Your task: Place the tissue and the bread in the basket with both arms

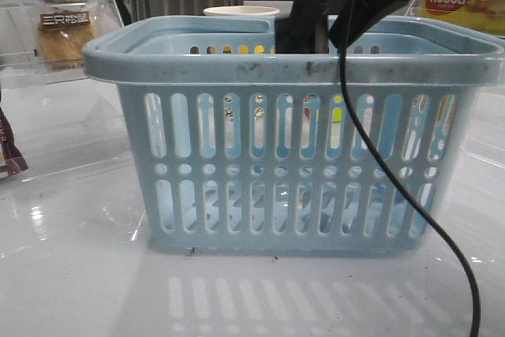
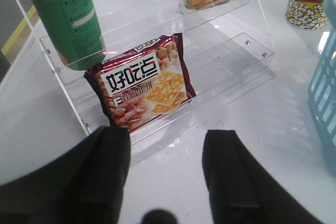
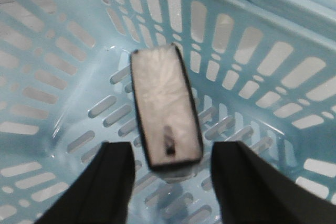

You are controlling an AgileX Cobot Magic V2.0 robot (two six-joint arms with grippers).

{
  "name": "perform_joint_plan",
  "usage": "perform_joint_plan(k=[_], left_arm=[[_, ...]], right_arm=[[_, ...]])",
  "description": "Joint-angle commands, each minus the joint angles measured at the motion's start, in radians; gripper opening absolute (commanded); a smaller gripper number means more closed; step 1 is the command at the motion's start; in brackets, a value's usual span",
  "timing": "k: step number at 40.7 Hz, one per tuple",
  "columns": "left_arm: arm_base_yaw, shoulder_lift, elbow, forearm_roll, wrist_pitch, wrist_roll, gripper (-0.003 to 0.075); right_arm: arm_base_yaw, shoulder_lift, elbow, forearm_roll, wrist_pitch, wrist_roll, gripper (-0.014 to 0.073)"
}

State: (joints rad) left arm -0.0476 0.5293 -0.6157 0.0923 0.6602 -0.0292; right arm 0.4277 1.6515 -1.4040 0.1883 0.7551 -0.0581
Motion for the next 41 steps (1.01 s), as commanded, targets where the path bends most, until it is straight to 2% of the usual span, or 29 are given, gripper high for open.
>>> perform_joint_plan(k=[1, 6, 16, 26, 41], left_arm=[[-0.008, 0.01, -0.028, 0.001, -0.07, -0.003, 0.0382], [-0.008, 0.01, -0.028, 0.001, -0.07, -0.003, 0.0382], [-0.008, 0.01, -0.028, 0.001, -0.07, -0.003, 0.0382], [-0.008, 0.01, -0.028, 0.001, -0.07, -0.003, 0.0382], [-0.008, 0.01, -0.028, 0.001, -0.07, -0.003, 0.0382]], right_arm=[[0.0, -0.03, -0.026, -0.024, -0.075, -0.007, 0.0594], [0.0, -0.042, -0.026, -0.071, -0.068, -0.007, 0.0593], [0.0, -0.179, -0.003, -0.075, -0.045, -0.007, 0.0593], [0.0, -0.432, 0.138, -0.078, -0.05, -0.053, 0.0593], [0.0, -0.753, 0.375, -0.078, -0.041, -0.054, 0.0593]])
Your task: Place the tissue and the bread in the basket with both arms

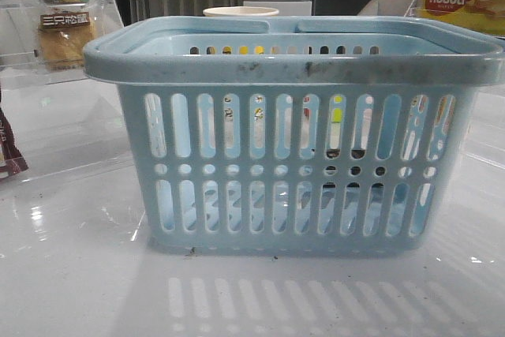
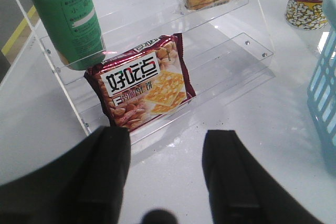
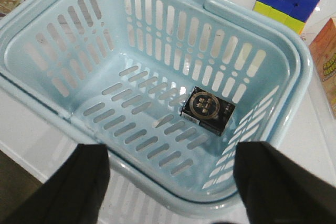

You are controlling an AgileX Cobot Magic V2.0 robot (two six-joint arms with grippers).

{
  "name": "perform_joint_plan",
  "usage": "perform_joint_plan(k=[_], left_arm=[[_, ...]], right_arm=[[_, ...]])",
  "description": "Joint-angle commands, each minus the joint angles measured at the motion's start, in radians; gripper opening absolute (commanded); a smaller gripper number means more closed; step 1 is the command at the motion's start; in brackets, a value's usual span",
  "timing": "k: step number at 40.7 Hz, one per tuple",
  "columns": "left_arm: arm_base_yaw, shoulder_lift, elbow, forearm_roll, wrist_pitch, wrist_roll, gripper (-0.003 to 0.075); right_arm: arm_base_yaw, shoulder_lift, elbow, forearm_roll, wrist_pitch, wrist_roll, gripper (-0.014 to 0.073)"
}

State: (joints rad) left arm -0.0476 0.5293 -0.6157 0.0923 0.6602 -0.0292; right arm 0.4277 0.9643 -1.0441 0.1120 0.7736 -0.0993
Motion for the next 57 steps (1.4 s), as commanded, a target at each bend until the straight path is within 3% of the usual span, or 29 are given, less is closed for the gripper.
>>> perform_joint_plan(k=[1, 12, 22, 31, 57], left_arm=[[-0.008, 0.01, -0.028, 0.001, -0.07, -0.003, 0.0382], [-0.008, 0.01, -0.028, 0.001, -0.07, -0.003, 0.0399], [-0.008, 0.019, -0.035, 0.001, -0.082, -0.003, 0.0599], [-0.008, 0.145, -0.12, -0.016, -0.09, -0.003, 0.0599], [-0.008, 0.785, -0.527, -0.17, -0.166, -0.003, 0.0581]], right_arm=[[0.0, -0.079, 0.027, -0.001, -0.059, -0.013, 0.0593], [0.0, -0.177, 0.111, -0.001, -0.061, -0.013, 0.0593], [0.0, -0.178, 0.111, -0.001, -0.058, -0.013, 0.0593], [0.0, -0.178, 0.111, -0.001, -0.058, -0.013, 0.0593], [0.0, -0.178, 0.111, -0.001, -0.06, -0.013, 0.0593]])
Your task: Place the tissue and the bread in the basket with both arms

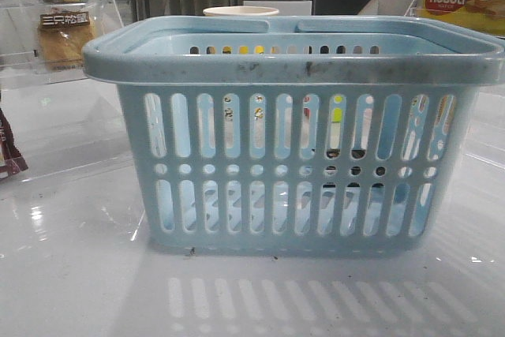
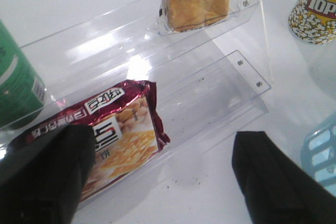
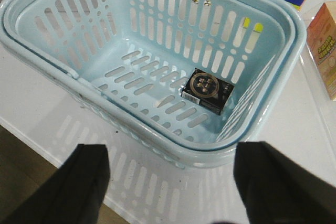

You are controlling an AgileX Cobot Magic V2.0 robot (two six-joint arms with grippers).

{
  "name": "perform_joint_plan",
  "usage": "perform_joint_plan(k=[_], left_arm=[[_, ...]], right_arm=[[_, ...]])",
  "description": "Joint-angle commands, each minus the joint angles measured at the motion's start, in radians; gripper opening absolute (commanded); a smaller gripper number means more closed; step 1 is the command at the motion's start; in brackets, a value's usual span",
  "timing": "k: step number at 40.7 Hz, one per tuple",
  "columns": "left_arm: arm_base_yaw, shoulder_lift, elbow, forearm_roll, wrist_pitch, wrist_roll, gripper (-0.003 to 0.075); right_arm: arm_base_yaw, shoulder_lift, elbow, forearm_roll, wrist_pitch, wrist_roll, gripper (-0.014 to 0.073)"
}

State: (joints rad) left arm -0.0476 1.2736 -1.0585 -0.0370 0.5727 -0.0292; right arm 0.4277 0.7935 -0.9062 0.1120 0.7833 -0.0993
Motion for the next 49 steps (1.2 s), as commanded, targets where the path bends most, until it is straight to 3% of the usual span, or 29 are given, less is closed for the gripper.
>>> perform_joint_plan(k=[1, 23, 49], left_arm=[[-0.008, 0.058, -0.099, -0.052, -0.08, -0.003, 0.0581], [-0.008, 0.393, -0.332, -0.345, -0.358, -0.003, 0.0581], [-0.008, 0.554, -0.356, -0.386, -0.53, -0.003, 0.0581]], right_arm=[[0.0, -0.008, -0.027, -0.001, -0.069, -0.013, 0.0593], [0.0, -0.008, -0.027, -0.001, -0.069, -0.013, 0.0593], [0.0, -0.008, -0.027, -0.001, -0.069, -0.013, 0.0593]])
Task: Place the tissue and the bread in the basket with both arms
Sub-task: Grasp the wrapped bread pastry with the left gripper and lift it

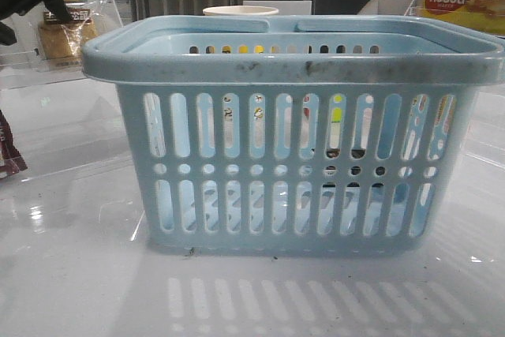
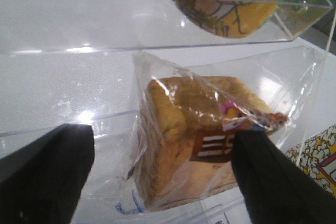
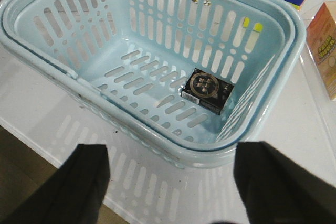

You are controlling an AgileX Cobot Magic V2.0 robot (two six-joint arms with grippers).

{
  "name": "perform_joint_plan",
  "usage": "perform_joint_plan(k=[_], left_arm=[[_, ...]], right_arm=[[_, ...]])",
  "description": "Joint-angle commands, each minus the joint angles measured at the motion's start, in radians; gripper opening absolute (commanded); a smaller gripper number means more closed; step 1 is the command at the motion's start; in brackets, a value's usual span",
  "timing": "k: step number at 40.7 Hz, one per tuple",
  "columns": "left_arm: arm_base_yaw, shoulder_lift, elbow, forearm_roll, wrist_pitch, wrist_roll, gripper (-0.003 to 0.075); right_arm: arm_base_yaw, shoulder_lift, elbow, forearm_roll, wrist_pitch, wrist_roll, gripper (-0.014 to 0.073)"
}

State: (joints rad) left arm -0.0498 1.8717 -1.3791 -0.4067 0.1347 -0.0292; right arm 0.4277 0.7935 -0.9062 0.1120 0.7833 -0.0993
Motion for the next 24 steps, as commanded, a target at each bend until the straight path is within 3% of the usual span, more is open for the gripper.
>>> perform_joint_plan(k=[1, 19, 24], left_arm=[[-0.006, -0.041, -0.04, -0.017, -0.092, -0.003, 0.0581], [-0.006, 0.008, -0.102, -0.017, -0.027, -0.003, 0.0577], [-0.006, 0.008, -0.102, -0.017, -0.021, -0.003, 0.0489]], right_arm=[[0.0, -0.008, -0.027, -0.001, -0.069, -0.013, 0.0593], [0.0, -0.008, -0.027, -0.001, -0.069, -0.013, 0.0593], [0.0, -0.008, -0.027, -0.001, -0.069, -0.013, 0.0593]])
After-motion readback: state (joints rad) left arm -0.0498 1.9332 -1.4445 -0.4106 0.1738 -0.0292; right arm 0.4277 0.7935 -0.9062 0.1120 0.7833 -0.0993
